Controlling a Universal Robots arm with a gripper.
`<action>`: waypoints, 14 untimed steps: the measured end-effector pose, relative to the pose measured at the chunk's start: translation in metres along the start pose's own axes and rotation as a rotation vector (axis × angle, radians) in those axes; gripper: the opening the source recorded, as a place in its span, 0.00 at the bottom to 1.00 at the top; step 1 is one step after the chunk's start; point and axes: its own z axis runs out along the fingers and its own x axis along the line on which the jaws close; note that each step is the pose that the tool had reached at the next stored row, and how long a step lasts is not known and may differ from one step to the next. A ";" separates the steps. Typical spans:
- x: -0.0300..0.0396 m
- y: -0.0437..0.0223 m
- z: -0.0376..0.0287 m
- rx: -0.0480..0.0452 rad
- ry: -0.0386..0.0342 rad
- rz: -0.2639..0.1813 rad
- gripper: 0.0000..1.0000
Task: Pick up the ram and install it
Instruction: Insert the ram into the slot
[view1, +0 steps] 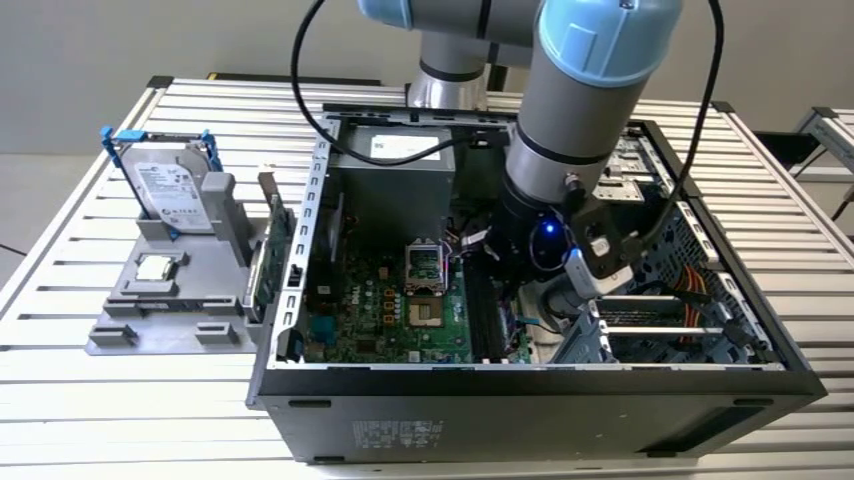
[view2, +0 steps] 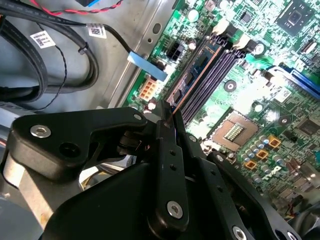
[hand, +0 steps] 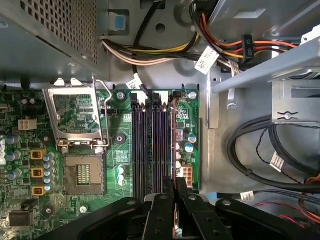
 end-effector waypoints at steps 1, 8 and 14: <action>0.0003 -0.0006 0.0002 -0.0001 0.0000 0.000 0.00; 0.0027 -0.0019 0.0026 0.0000 0.0003 -0.002 0.00; 0.0029 -0.0022 0.0060 0.0001 0.0008 -0.003 0.00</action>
